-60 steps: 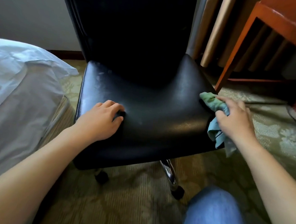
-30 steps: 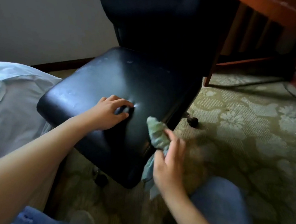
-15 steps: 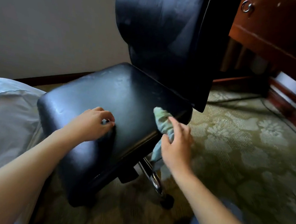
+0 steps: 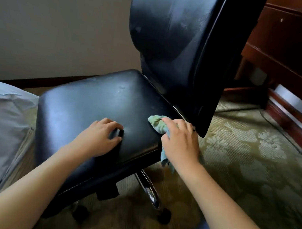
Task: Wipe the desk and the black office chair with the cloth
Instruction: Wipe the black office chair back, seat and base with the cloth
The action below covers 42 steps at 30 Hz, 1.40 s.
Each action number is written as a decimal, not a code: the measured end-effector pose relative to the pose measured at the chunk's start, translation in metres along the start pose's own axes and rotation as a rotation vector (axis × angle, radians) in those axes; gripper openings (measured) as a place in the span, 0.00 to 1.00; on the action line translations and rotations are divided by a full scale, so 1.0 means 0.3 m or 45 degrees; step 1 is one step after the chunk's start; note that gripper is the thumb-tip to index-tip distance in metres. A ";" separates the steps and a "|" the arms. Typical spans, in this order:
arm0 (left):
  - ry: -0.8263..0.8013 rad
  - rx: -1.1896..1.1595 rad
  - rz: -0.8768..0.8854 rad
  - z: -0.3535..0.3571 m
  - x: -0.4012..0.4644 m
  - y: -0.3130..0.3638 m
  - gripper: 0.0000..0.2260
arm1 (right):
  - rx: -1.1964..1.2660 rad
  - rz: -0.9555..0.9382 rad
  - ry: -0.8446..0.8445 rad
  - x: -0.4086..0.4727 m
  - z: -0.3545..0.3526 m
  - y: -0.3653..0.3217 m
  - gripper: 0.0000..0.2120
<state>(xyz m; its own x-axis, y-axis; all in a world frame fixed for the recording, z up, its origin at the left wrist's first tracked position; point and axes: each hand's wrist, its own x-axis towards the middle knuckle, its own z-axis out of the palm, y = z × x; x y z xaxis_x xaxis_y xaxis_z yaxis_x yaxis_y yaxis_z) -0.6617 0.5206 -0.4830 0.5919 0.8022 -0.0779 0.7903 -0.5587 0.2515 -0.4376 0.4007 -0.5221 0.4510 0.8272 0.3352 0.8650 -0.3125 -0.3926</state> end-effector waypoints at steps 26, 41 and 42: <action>-0.075 0.036 -0.013 0.030 0.019 0.007 0.18 | -0.158 -0.244 -0.239 0.215 0.102 -0.237 0.26; -0.085 0.014 0.069 -0.054 -0.045 -0.105 0.24 | -0.319 0.182 -0.374 0.524 0.116 -0.168 0.24; -0.066 0.094 -0.001 -0.064 -0.050 -0.127 0.25 | -0.366 0.179 -0.379 0.545 0.132 -0.199 0.23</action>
<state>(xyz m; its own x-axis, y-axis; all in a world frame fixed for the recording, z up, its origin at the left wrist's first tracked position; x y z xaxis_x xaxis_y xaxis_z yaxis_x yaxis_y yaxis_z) -0.7036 0.5339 -0.4730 0.5971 0.7918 -0.1287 0.7992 -0.5735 0.1797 -0.4243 0.5732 -0.4778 0.5219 0.8528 0.0176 0.8448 -0.5140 -0.1484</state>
